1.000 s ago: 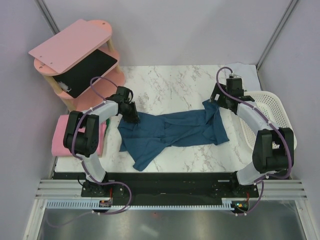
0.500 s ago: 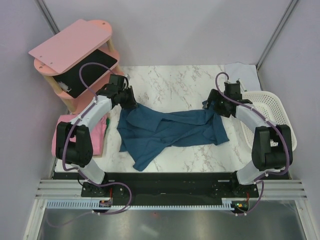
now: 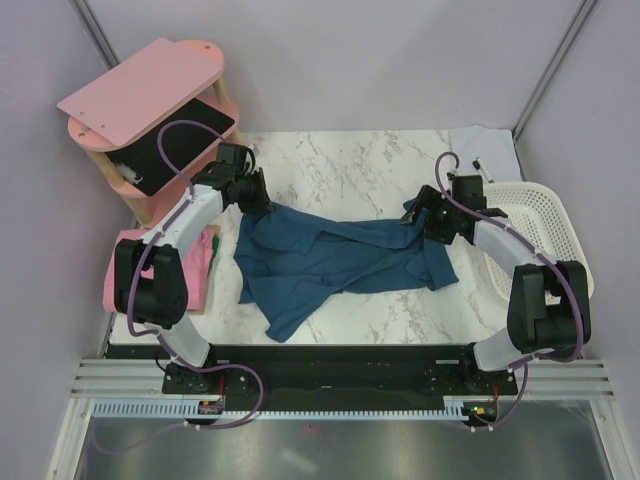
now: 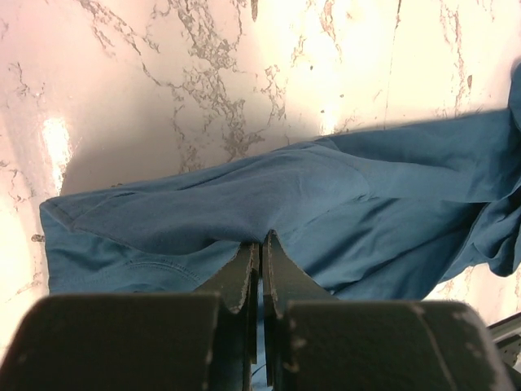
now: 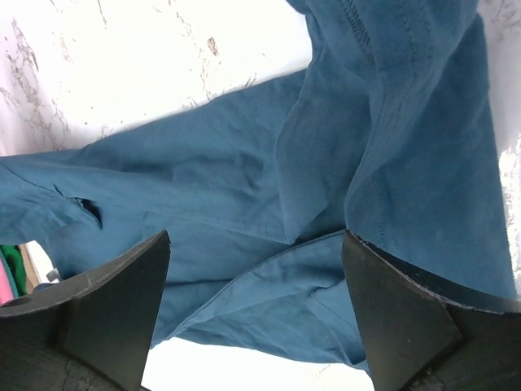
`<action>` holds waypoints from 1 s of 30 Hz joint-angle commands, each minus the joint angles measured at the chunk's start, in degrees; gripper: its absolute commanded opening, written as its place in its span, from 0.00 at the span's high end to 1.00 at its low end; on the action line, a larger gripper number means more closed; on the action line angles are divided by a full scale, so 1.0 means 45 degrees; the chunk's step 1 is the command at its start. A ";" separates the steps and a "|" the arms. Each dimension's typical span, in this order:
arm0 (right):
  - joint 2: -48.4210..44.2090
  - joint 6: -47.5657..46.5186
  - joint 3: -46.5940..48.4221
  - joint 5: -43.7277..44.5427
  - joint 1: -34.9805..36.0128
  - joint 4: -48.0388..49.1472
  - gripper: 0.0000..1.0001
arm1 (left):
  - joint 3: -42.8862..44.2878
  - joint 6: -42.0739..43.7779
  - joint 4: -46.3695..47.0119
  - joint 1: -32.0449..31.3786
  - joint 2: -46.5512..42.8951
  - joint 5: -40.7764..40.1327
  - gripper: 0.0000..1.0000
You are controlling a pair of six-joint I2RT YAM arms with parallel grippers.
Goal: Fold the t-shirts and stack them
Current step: Flatten the tshirt out
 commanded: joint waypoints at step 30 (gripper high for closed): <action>0.4854 -0.2201 0.4302 0.6862 0.1135 -0.0787 0.17 | -0.0112 0.0932 -0.0181 0.0422 -0.0499 0.0554 0.98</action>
